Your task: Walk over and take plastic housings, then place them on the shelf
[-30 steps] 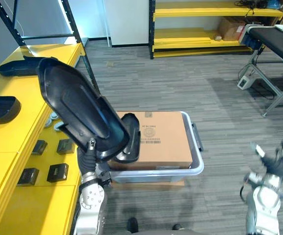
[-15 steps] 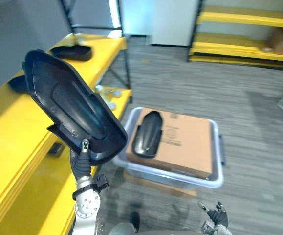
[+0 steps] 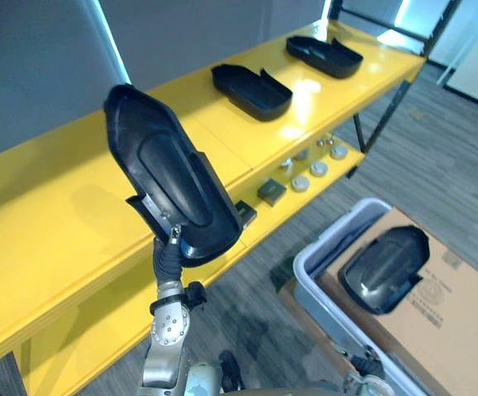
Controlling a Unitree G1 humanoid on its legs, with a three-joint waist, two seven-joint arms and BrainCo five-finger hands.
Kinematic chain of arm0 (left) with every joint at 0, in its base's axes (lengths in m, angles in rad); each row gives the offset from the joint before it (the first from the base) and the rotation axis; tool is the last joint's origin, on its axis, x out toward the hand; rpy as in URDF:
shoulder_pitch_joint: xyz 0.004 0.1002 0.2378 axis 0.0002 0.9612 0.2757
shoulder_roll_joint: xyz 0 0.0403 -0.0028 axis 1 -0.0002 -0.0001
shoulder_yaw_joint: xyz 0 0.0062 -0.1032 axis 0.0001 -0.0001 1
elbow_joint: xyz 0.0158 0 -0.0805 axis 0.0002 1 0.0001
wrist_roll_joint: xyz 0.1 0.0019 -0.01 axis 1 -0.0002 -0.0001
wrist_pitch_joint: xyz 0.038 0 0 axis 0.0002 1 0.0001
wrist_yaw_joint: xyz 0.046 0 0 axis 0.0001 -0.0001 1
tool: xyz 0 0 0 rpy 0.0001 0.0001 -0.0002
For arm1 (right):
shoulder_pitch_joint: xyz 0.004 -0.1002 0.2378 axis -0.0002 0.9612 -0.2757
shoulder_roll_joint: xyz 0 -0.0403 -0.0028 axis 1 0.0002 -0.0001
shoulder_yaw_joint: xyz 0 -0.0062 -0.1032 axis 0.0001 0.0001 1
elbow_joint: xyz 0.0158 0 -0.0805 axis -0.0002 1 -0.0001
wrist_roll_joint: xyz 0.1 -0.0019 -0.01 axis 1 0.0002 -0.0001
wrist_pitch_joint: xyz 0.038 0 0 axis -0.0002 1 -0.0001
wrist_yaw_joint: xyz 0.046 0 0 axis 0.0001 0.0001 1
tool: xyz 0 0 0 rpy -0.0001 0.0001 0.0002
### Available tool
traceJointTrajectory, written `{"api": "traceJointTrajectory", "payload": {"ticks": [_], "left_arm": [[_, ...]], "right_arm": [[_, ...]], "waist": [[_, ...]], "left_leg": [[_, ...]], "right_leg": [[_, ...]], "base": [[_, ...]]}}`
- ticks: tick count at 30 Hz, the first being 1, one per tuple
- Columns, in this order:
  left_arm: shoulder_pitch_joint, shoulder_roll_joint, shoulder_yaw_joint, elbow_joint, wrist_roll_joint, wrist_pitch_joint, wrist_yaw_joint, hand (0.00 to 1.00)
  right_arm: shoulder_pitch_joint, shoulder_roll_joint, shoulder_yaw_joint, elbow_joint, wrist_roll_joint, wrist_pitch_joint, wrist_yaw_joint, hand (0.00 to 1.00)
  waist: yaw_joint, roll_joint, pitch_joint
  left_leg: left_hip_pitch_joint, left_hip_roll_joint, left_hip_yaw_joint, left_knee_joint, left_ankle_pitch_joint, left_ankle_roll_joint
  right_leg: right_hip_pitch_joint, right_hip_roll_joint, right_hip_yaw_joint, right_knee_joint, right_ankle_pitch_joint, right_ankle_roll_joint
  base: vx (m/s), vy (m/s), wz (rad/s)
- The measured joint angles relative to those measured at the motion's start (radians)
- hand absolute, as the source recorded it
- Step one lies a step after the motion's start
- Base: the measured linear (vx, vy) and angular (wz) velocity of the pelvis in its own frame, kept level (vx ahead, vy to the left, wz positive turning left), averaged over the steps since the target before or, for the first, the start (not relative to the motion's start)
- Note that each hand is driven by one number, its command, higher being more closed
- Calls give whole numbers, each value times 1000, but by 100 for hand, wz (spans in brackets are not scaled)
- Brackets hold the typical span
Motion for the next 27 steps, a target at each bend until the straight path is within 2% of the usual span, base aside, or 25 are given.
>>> {"api": "traceJointTrajectory", "payload": {"ticks": [3,4,5,6,7,8,10,12,14,15,17,19,24,27], "left_arm": [[-18,1,-15,1,1,-1,1,100],[-32,-3,-19,1,2,-3,2,100],[-37,-8,-20,1,2,-6,4,100],[-34,-8,-21,4,2,-9,18,100],[-33,-8,-23,5,2,-9,23,100],[-30,-25,-30,21,2,-11,25,100],[-7,-44,-50,17,2,-13,24,100],[-7,-45,-71,19,0,-13,21,100],[-4,-45,-80,19,0,-13,20,100],[-1,-46,-86,20,0,-13,19,100],[2,-45,-89,20,0,-13,7,100],[3,-45,-89,26,0,-13,-2,100],[4,-38,-83,92,2,2,-19,100],[0,-36,-74,101,27,8,-20,100]], "right_arm": [[-4,7,33,-1,0,1,8,0],[8,9,32,-8,0,1,9,0],[20,11,30,-17,4,2,9,0],[37,15,33,-32,2,6,6,0],[47,22,35,-33,1,5,6,0],[57,28,37,-34,0,5,8,0],[59,25,55,-43,-2,6,8,0],[53,33,74,-67,-3,5,8,0],[53,43,82,-78,-11,4,8,0],[51,44,94,-79,-21,4,8,0],[49,45,106,-79,-38,4,8,0],[48,45,111,-79,-46,4,8,0],[46,43,114,-78,-87,4,8,0],[46,37,142,-78,-109,4,9,0]], "waist": [[-5,9,-4],[-10,12,-6],[-18,9,-9],[-16,-8,-19],[-10,-24,-26],[3,-23,-32],[22,2,-56],[36,-2,-58],[41,-6,-58],[54,-9,-60],[58,-14,-65],[58,-16,-68],[55,-20,-72],[48,-20,-81]], "left_leg": [[64,-25,-67,-31,2,-3],[71,-39,-127,-31,3,-4],[76,-55,-179,-31,3,-9],[76,-77,-226,-30,0,-16],[80,-95,-248,-30,-4,-24],[87,-91,-282,-20,-12,-43],[64,-56,-315,-3,-12,-77],[73,-28,-319,-43,14,-120],[99,-17,-321,-77,26,-138],[117,-12,-323,-96,35,-149],[124,-7,-328,-115,51,-153],[125,-5,-336,-135,63,-140],[165,-2,-322,-232,125,-124],[164,-3,-313,-263,145,-126]], "right_leg": [[-114,120,175,-23,-50,22],[-166,174,265,-52,-54,27],[-207,221,367,-110,-47,39],[-215,226,416,-215,13,72],[-216,213,415,-261,71,79],[-199,204,383,-264,114,73],[-159,218,307,-336,124,56],[-113,227,234,-400,144,25],[-77,235,207,-433,151,15],[-55,240,197,-452,155,9],[-36,247,184,-482,167,1],[-26,255,176,-514,182,0],[23,275,186,-645,267,3],[26,279,194,-691,304,2]], "base": [[242,28,94],[223,-58,153],[238,-105,187],[189,-117,152],[208,-162,130],[202,-145,88],[229,-151,91],[193,-168,85],[90,-145,42],[55,-105,21],[14,-54,16],[-22,-29,12],[-68,-1,-6],[-132,1,-12]]}}
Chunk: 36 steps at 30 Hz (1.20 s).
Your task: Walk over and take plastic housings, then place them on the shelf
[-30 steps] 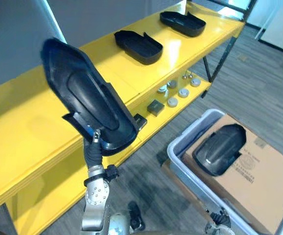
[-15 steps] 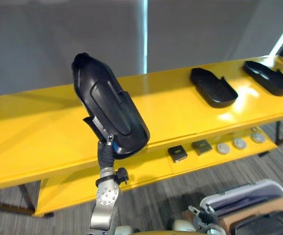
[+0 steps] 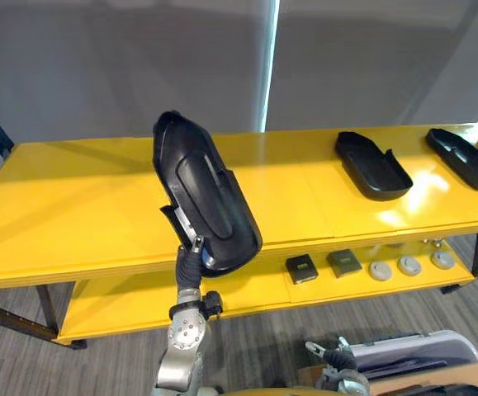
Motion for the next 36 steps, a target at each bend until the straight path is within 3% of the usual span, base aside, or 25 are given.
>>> {"api": "traceJointTrajectory", "payload": {"ticks": [3,8,16,18,23,30,31,36], "left_arm": [[-49,16,39,48,48,19,0,100],[-237,73,135,200,74,74,34,100],[-466,116,158,370,89,109,91,100],[-536,118,183,443,76,116,94,100],[-639,142,209,546,37,149,124,100],[-738,199,306,657,-17,161,155,100],[-743,205,309,657,-19,164,155,0],[-758,223,312,670,-15,181,148,0]], "right_arm": [[1,-4,11,11,-14,1,10,0],[2,-30,50,11,-46,1,41,0],[-4,-47,78,19,-51,1,62,0],[-13,-47,79,19,-58,2,63,0],[-23,-47,82,19,-58,2,63,0],[-41,-48,88,18,-56,1,64,0],[-38,-46,90,18,-56,1,65,0],[-35,-49,88,18,-56,1,66,0]], "waist": [[-4,4,-13],[-51,8,-19],[-83,7,-18],[-106,6,-16],[-115,3,-2],[-130,4,34],[-131,3,40],[-132,6,49]], "left_leg": [[1,-1,16,-47,27,-6],[13,0,25,-119,66,-29],[18,8,43,-143,85,-27],[16,7,45,-152,92,-21],[14,7,50,-152,92,-20],[8,9,62,-152,92,-20],[9,11,62,-152,92,-20],[9,13,62,-152,92,-20]], "right_leg": [[-2,9,20,-55,35,4],[-2,17,26,-122,69,8],[-18,33,50,-133,91,5],[-24,34,51,-132,97,-3],[-30,36,54,-130,98,-5],[-42,40,74,-131,103,-12],[-41,41,75,-131,103,-12],[-41,43,74,-132,104,-13]], "base": [[-122,-15,-17],[-91,-32,-9],[-7,-3,-11],[30,24,-7],[19,18,-4],[-21,15,-6],[-30,6,-1],[-21,4,0]]}}
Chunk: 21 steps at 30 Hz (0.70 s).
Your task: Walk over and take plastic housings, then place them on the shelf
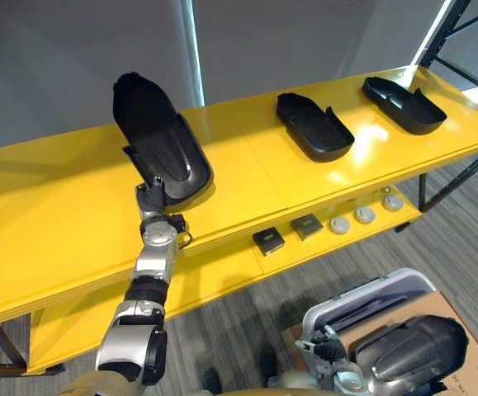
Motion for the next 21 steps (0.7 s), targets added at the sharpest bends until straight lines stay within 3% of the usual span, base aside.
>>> {"api": "traceJointTrajectory", "payload": {"ticks": [10,21], "left_arm": [[-63,16,33,68,58,22,-39,0],[-92,19,42,90,-16,19,-20,0]], "right_arm": [[-2,-1,-1,1,0,0,18,0],[-8,-4,-1,20,1,0,21,0]], "waist": [[-1,0,11],[0,0,16]], "left_leg": [[3,0,0,0,0,0],[7,0,0,0,0,0]], "right_leg": [[3,0,0,1,0,0],[8,0,0,1,0,0]], "base": [[0,0,0],[0,0,0]]}}
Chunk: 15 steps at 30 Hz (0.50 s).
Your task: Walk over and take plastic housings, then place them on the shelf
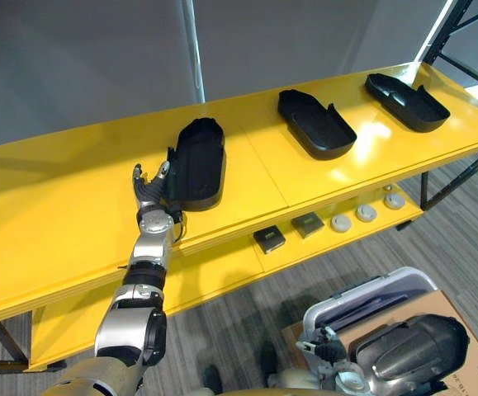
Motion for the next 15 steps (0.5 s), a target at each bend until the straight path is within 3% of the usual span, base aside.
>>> {"api": "traceJointTrajectory", "payload": {"ticks": [5,13,15], "left_arm": [[0,-11,0,0,-86,-20,15,0],[19,-47,-21,-36,-88,-33,21,0],[56,-59,-77,-85,-69,-42,19,0]], "right_arm": [[-1,-4,0,0,0,2,-1,0],[-6,-7,0,1,0,4,-2,0],[-9,-8,0,1,0,5,-2,0]], "waist": [[1,0,0],[2,2,8],[3,4,10]], "left_leg": [[2,0,-1,0,0,0],[10,0,-5,-1,0,0],[9,-1,-9,-1,0,0]], "right_leg": [[3,0,-1,-2,0,0],[13,-1,-4,-3,-1,1],[13,-2,-8,-3,-2,2]], "base": [[0,0,0],[0,0,0],[0,0,5]]}}
